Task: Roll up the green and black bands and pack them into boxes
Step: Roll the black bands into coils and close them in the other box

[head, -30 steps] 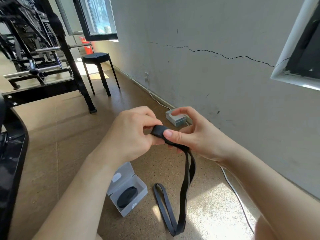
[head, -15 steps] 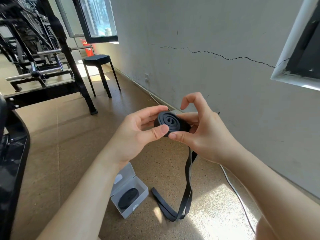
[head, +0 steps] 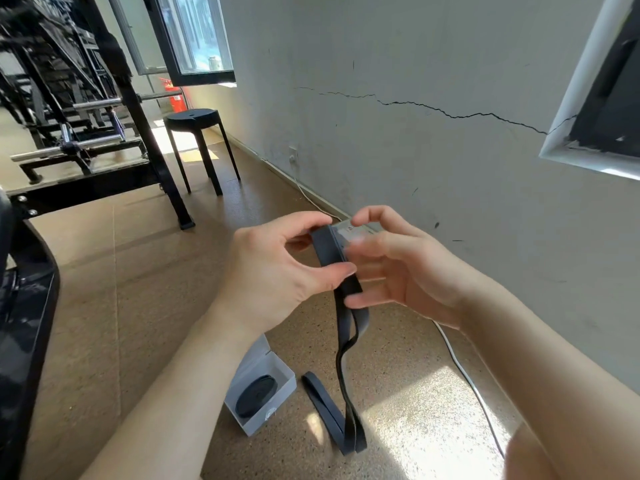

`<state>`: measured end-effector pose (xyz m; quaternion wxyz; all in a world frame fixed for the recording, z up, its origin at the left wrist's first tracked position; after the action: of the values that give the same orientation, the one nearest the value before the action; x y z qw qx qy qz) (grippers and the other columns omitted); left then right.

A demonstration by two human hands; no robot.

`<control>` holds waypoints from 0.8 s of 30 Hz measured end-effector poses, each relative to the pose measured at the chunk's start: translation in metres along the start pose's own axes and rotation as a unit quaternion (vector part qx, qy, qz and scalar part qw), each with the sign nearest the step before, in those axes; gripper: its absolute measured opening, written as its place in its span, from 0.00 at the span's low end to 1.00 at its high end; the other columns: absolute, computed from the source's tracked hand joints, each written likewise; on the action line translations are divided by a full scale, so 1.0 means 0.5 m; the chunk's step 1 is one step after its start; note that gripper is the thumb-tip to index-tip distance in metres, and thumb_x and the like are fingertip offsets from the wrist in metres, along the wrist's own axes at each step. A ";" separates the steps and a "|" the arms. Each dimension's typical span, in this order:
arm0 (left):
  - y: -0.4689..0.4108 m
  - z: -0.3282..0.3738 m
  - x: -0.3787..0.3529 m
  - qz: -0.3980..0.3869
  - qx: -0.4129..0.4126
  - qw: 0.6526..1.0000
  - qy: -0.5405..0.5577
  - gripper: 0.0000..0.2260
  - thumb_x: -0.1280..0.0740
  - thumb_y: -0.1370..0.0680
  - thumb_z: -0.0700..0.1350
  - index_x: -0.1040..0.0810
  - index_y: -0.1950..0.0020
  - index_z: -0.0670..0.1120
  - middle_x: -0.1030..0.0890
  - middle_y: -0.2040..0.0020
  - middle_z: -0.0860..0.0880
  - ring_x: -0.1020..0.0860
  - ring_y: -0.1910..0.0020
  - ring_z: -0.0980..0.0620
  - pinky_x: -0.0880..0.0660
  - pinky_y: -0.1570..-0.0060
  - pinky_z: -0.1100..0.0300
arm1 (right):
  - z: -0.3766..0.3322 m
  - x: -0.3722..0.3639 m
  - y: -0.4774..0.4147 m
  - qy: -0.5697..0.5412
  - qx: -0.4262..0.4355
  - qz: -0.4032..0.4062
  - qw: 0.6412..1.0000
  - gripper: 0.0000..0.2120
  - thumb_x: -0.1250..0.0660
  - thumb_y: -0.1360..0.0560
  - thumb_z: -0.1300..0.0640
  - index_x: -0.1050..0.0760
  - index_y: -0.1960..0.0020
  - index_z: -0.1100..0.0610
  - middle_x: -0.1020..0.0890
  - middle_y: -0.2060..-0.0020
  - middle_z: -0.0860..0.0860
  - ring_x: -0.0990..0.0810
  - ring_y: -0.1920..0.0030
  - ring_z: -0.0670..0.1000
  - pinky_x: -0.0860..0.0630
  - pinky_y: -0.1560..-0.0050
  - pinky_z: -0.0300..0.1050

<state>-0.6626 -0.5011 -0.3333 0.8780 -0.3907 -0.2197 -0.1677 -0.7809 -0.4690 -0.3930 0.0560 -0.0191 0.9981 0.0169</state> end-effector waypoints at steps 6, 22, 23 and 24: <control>0.000 0.048 -0.019 0.019 -0.084 0.986 -0.144 0.23 0.28 0.33 0.58 0.20 0.43 0.47 0.18 0.50 0.53 0.22 0.52 0.57 0.25 0.53 0.63 | 0.001 0.023 -0.009 0.029 0.017 0.050 0.998 0.26 0.27 0.35 0.50 0.34 0.43 0.55 0.18 0.69 0.49 0.23 0.69 0.46 0.29 0.64 0.43; -0.007 -0.046 -0.026 -0.048 0.154 0.943 0.291 0.12 0.26 0.39 0.40 0.17 0.57 0.45 0.14 0.64 0.48 0.16 0.64 0.49 0.21 0.68 0.61 | 0.026 -0.030 -0.006 -0.104 -0.048 -0.142 0.983 0.32 0.33 0.28 0.51 0.38 0.30 0.63 0.20 0.47 0.64 0.19 0.49 0.63 0.29 0.66 0.40; -0.007 -0.043 -0.024 -0.047 0.151 0.948 0.277 0.12 0.26 0.39 0.40 0.18 0.57 0.46 0.14 0.64 0.49 0.15 0.63 0.51 0.21 0.66 0.62 | 0.028 -0.028 -0.007 -0.100 -0.050 -0.135 0.985 0.31 0.34 0.27 0.51 0.38 0.29 0.63 0.20 0.49 0.63 0.18 0.49 0.63 0.29 0.67 0.40; -0.007 -0.038 -0.023 -0.051 0.147 0.951 0.267 0.12 0.26 0.39 0.40 0.18 0.56 0.46 0.14 0.64 0.50 0.15 0.63 0.51 0.21 0.66 0.63 | 0.027 -0.024 -0.009 -0.096 -0.046 -0.126 0.986 0.29 0.34 0.27 0.51 0.37 0.31 0.63 0.19 0.51 0.62 0.18 0.49 0.63 0.30 0.68 0.39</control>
<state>-0.6692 -0.5163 -0.3489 0.9426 -0.1872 -0.0193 -0.2759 -0.7671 -0.4727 -0.4052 0.1527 -0.1458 0.9758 0.0577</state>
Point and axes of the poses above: each hand's wrist, its own y-axis away from the middle knuckle, its own x-axis out of the back of the hand, z = x × y, the point moved 10 cm from there along -y, towards the middle knuckle
